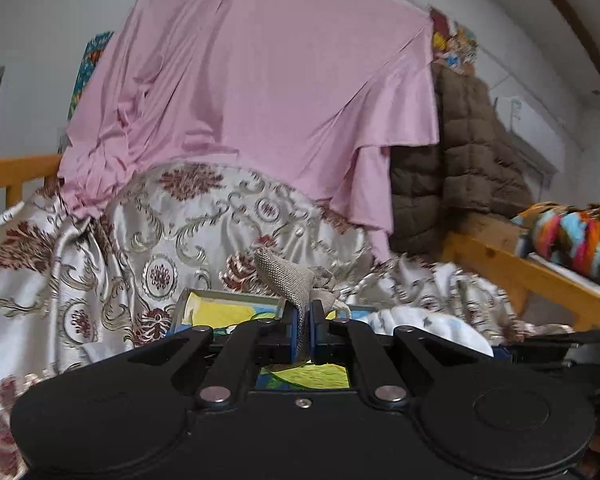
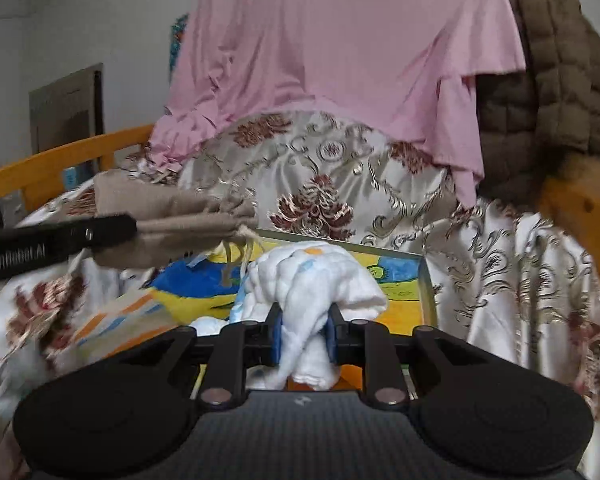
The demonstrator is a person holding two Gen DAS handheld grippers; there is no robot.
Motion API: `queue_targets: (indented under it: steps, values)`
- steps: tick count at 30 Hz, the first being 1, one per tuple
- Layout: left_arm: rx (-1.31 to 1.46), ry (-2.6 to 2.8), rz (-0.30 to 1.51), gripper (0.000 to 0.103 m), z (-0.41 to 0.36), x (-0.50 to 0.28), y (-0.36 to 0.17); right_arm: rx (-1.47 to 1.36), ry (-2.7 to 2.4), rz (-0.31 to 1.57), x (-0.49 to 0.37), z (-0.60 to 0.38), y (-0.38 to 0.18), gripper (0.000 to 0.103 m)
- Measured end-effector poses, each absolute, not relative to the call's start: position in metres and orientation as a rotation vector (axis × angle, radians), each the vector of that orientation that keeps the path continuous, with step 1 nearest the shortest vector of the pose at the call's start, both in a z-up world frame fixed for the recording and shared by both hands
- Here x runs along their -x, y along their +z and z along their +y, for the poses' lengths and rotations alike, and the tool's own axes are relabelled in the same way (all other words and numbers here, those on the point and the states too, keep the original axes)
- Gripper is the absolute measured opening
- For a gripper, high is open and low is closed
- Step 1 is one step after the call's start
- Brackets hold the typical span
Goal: Organize soft objects
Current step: 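Carry the cloth and pouch into the cartoon tray and open both grippers, then withdraw both grippers from the tray back over the pile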
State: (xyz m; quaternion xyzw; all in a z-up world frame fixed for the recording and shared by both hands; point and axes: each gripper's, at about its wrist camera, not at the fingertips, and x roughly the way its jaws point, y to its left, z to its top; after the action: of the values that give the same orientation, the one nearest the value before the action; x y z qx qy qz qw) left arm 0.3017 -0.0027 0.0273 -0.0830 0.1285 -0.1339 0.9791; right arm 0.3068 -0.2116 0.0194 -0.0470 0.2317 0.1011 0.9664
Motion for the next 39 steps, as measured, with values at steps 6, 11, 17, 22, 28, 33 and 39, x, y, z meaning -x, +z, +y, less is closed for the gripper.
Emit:
queue_targets:
  steps: [6,11,17,22,28,33,39]
  values:
    - [0.196,-0.234,0.382,0.005,0.002,-0.37,-0.005,0.018,0.162,0.577,-0.384,-0.209,-0.003,0.023]
    - [0.261,-0.212,0.49,0.005,0.009,-0.407,-0.029,-0.073,0.118,0.673,-0.428,-0.21,-0.025,0.023]
    - [0.284,-0.187,0.574,0.006,0.011,-0.419,-0.046,-0.072,0.094,0.709,-0.441,-0.208,-0.034,0.025]
    - [0.292,-0.172,0.622,0.016,0.012,-0.416,-0.048,-0.027,0.098,0.719,-0.439,-0.205,-0.035,0.038]
    - [0.269,-0.159,0.663,0.04,0.011,-0.41,-0.041,0.03,0.091,0.728,-0.427,-0.209,-0.033,0.051]
    - [0.243,-0.157,0.643,0.063,0.01,-0.393,-0.026,0.027,0.093,0.701,-0.409,-0.221,-0.017,0.068]
    - [0.219,-0.159,0.585,0.079,0.007,-0.365,0.002,0.014,0.114,0.63,-0.381,-0.231,0.013,0.085]
